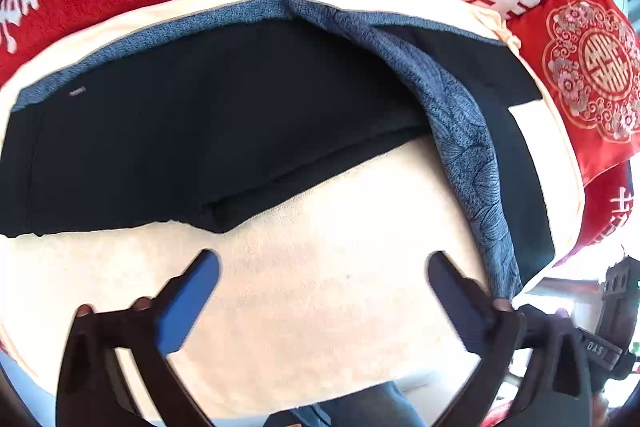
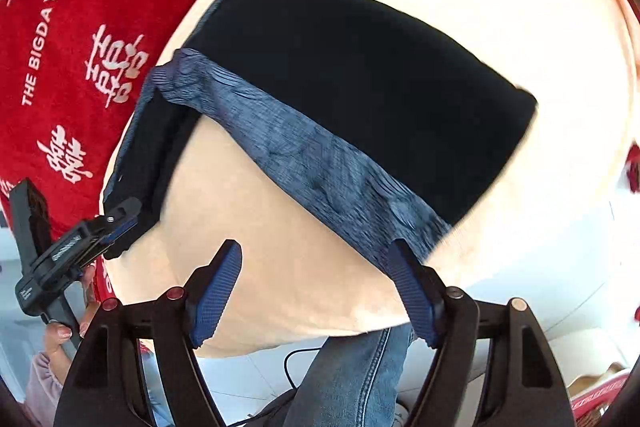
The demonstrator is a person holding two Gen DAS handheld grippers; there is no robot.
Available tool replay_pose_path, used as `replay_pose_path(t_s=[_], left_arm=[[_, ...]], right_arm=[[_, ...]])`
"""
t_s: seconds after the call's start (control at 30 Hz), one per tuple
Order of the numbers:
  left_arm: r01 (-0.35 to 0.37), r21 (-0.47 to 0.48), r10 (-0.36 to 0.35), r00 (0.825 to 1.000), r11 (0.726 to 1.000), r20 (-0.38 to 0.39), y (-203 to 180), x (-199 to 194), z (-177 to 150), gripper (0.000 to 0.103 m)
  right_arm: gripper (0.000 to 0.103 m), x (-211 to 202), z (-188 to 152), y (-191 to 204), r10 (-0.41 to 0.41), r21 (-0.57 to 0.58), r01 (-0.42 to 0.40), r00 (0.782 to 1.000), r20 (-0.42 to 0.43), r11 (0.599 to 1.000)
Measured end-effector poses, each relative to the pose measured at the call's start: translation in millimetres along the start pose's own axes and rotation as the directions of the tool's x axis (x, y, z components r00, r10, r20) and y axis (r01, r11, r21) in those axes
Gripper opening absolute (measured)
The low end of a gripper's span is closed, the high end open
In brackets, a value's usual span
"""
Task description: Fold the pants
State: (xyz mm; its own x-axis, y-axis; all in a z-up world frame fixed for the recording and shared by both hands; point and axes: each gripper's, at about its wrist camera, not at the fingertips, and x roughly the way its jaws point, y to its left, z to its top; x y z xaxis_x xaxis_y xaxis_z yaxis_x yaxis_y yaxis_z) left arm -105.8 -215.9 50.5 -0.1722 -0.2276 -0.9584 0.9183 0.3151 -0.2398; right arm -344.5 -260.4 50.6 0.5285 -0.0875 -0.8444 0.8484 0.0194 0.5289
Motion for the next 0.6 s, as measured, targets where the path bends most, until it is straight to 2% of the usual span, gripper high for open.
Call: replay_pose_path(t_s=[0.1, 0.23, 0.33, 0.4, 0.5, 0.6], left_arm=[[0.026, 0.023, -0.025, 1.0, 0.999, -0.011, -13, 0, -12, 0.101], [-0.004, 0.054, 0.005, 1.0, 0.999, -0.023, -36, 16, -10, 0.101], [-0.001, 0.07, 0.004, 0.999, 0.998, -0.039, -55, 35, 0, 0.101], [0.008, 0.064, -0.004, 0.998, 0.998, -0.064, -66, 49, 6, 0.101], [0.066, 0.044, -0.062, 0.995, 0.997, -0.082, -81, 62, 15, 0.101], [0.116, 0.018, -0.114, 0.989, 0.993, -0.093, -91, 71, 26, 0.101]], right_arm=[[0.079, 3, -11, -19, 0.018, 0.055, -0.018, 1.0, -0.005, 0.998], [0.079, 9, -11, -36, 0.045, 0.093, -0.045, 0.999, 0.005, 0.995], [0.079, 12, -8, -51, 0.118, 0.141, -0.118, 0.993, 0.009, 0.983], [0.079, 15, -4, -60, 0.204, 0.163, -0.204, 0.979, 0.017, 0.965], [0.078, 24, 3, -73, 0.307, 0.188, -0.302, 0.952, 0.003, 0.935], [0.073, 30, 9, -87, 0.369, 0.211, -0.357, 0.929, -0.021, 0.91]])
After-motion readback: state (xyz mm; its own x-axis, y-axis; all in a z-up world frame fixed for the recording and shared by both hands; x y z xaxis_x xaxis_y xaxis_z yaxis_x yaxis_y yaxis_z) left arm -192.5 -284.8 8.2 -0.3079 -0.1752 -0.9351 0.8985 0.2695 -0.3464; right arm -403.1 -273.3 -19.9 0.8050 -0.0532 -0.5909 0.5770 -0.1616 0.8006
